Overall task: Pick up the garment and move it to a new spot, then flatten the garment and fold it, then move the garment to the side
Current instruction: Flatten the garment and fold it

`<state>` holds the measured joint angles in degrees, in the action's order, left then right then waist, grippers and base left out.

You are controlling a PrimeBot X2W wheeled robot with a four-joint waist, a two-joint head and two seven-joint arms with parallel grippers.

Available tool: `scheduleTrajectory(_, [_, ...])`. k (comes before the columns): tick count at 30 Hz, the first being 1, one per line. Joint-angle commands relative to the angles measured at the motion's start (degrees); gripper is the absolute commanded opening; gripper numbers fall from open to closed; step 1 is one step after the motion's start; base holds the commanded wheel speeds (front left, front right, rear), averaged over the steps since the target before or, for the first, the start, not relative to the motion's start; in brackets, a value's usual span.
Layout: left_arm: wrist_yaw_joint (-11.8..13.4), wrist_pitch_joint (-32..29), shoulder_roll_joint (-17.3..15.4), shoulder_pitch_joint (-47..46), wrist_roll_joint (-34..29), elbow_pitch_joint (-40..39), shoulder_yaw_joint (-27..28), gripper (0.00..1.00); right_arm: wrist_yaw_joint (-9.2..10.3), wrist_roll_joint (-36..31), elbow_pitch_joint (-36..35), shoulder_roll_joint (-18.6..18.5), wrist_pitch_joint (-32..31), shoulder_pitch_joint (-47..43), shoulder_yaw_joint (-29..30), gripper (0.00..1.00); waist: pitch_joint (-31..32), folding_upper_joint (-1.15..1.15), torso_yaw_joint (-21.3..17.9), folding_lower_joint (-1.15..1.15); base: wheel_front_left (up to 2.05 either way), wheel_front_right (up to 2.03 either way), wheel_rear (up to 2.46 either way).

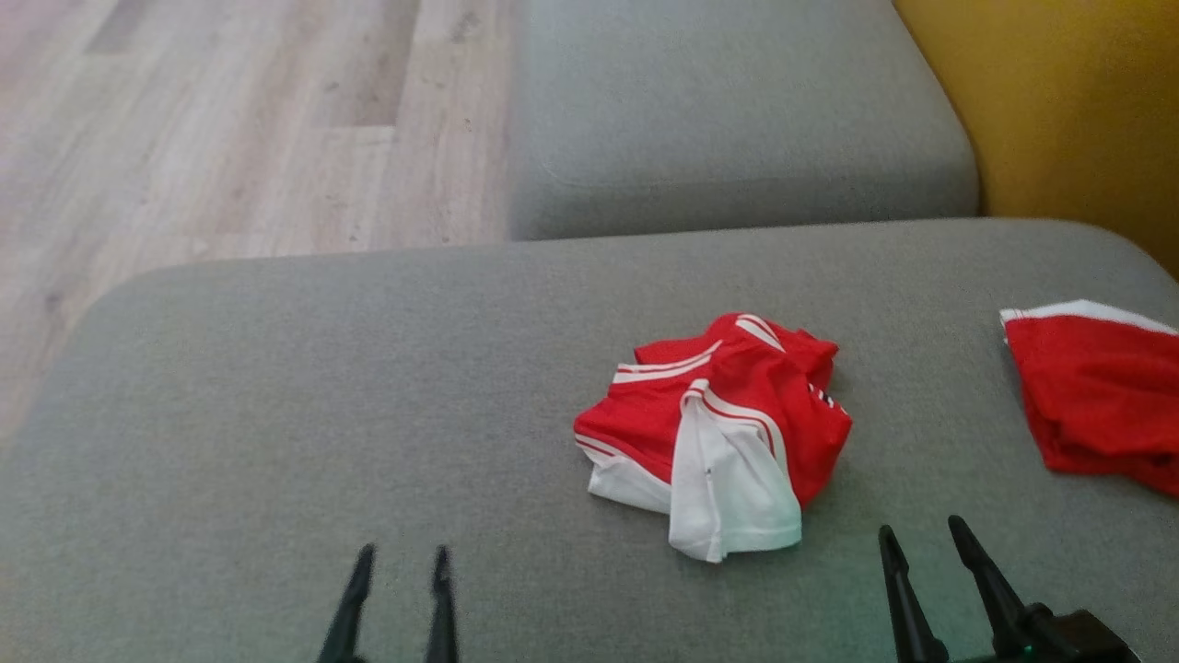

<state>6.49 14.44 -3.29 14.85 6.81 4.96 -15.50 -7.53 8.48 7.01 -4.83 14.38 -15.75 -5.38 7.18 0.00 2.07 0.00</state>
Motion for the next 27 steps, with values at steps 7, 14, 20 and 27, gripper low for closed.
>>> scheduleTrajectory(7, [-2.45, 0.56, 0.41, -18.04, 2.73, 7.57, -7.67, 1.00, 0.04, -0.31, -2.80, -2.90, 0.62, 5.01, -2.53, 1.00, -5.32, 0.00, -4.92, 0.00, 0.00, 0.00, 0.00])
scheduleTrajectory(14, [-4.44, -1.32, 0.41, -34.67, 11.77, 20.21, -19.03, 1.00, 0.04, 0.06, -3.06, -5.18, 0.62, 7.67, -4.02, 1.00, -9.88, 0.00, -10.48, 0.00, 0.00, 0.00, 0.00])
scheduleTrajectory(20, [-2.94, -5.86, 0.41, -44.12, 18.55, 28.47, -26.23, 1.00, 0.04, 0.46, -3.35, -5.59, 0.62, 9.87, -4.88, 1.00, -12.58, 0.00, -14.53, 0.00, 0.00, 0.00, 0.00])
scheduleTrajectory(27, [-3.11, -7.23, 0.41, -49.48, 26.83, 33.06, -31.53, 1.00, 0.04, 0.76, -2.97, -5.15, 0.62, 11.30, -5.61, 1.00, -13.49, 0.00, -17.68, 0.00, 0.00, 0.00, 0.00])
